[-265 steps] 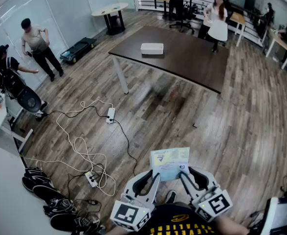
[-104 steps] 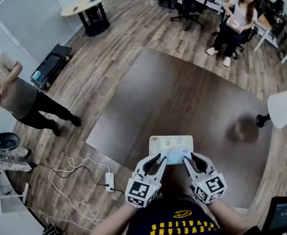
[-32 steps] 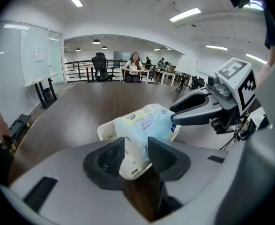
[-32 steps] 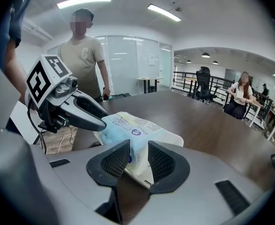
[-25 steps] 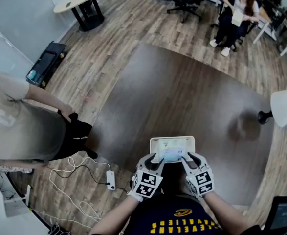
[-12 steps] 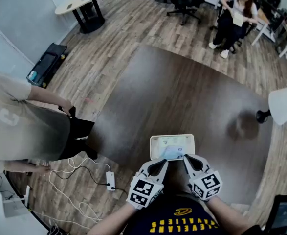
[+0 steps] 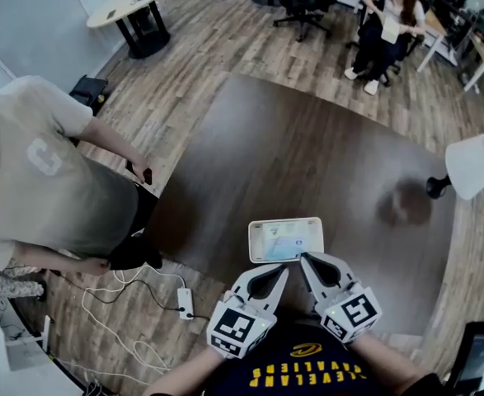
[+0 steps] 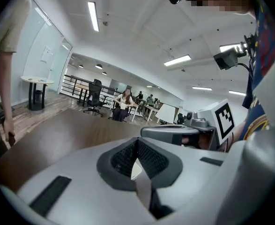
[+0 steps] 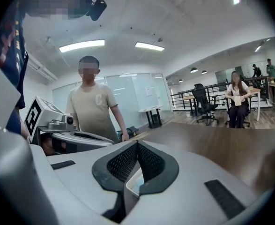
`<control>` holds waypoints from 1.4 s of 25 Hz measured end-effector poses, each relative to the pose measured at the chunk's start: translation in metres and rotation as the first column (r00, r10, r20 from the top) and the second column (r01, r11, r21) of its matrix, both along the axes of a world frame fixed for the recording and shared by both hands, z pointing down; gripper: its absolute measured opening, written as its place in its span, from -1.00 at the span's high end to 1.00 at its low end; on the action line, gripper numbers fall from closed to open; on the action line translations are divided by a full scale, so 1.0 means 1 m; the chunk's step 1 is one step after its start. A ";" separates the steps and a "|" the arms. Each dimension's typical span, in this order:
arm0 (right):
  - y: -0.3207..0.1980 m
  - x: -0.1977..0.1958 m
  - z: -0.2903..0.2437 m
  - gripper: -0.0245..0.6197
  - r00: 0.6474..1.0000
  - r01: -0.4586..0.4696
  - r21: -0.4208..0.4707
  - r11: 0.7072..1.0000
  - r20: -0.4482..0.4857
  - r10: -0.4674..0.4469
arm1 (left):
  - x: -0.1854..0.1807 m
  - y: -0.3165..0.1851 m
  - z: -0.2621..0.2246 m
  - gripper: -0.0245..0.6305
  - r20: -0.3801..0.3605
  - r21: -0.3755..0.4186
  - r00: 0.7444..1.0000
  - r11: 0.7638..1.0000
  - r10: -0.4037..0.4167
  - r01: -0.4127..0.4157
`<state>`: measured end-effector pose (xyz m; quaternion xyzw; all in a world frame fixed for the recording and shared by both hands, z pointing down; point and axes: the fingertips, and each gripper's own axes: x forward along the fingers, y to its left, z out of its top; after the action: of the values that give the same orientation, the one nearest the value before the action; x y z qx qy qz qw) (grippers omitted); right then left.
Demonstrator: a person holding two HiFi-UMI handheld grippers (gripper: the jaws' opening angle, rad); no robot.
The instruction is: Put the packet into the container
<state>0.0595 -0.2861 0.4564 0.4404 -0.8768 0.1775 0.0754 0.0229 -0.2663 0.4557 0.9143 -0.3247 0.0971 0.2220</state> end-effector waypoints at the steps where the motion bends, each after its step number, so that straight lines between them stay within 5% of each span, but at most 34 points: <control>1: -0.001 -0.002 -0.008 0.89 1.000 -0.001 0.019 1.000 -0.002 0.001 | 0.000 -0.001 -0.007 0.93 -0.010 0.011 1.000 1.000 -0.005 0.005; 13: 0.006 -0.007 -0.033 0.89 0.999 0.020 0.146 0.989 -0.028 -0.016 | -0.002 0.001 -0.024 0.93 -0.035 0.038 0.998 0.998 -0.046 0.047; 35: 0.013 -0.012 -0.031 0.89 0.999 0.047 0.144 0.988 -0.023 -0.044 | -0.003 0.003 -0.027 0.93 -0.032 0.055 0.998 0.997 -0.061 0.062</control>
<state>0.0472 -0.2730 0.4250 0.4261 -0.8965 0.1073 0.0557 0.0198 -0.2636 0.4287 0.9111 -0.3518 0.0673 0.2042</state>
